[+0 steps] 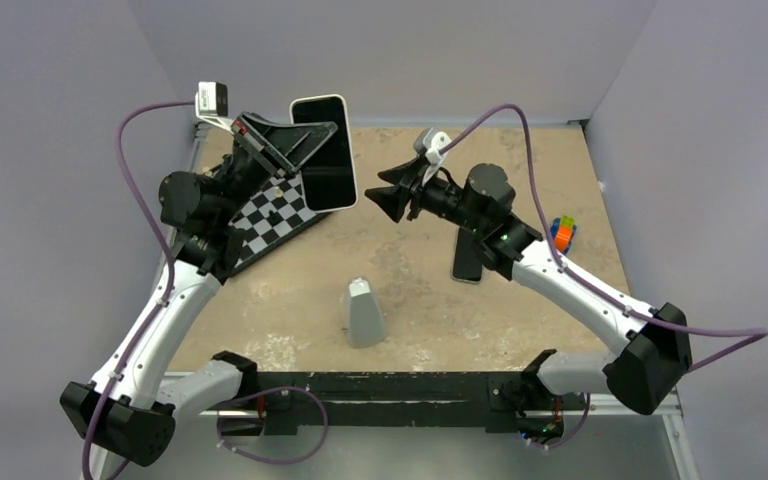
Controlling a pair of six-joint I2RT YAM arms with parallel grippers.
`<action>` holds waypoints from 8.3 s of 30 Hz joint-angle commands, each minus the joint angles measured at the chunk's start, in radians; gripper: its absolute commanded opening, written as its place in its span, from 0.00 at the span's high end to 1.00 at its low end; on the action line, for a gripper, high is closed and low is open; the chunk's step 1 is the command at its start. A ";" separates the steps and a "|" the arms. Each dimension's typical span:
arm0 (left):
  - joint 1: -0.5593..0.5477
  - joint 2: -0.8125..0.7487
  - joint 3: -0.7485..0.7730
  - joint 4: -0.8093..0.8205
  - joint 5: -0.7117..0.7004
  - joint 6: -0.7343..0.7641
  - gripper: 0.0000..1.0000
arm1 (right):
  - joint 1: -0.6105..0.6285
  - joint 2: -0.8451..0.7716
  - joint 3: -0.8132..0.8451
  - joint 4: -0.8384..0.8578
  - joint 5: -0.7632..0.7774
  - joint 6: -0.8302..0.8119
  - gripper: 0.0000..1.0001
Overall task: Take the phone out of the phone case
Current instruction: Remove the phone case from the phone.
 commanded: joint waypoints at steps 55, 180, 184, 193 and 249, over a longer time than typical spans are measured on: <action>0.007 0.012 0.152 -0.134 0.138 0.166 1.00 | -0.046 0.108 0.199 0.380 -0.667 0.811 0.81; 0.001 0.009 0.126 -0.203 0.099 0.108 1.00 | 0.008 0.101 0.210 0.148 -0.585 0.427 0.89; 0.001 0.041 0.110 -0.135 0.122 -0.091 1.00 | 0.095 0.056 0.202 -0.051 -0.383 0.041 1.00; -0.001 0.043 0.086 -0.044 0.164 -0.264 1.00 | 0.124 0.103 0.222 -0.081 -0.150 -0.288 1.00; -0.001 0.064 0.014 0.020 -0.013 0.166 1.00 | -0.069 -0.146 0.095 -0.203 -0.421 0.637 0.33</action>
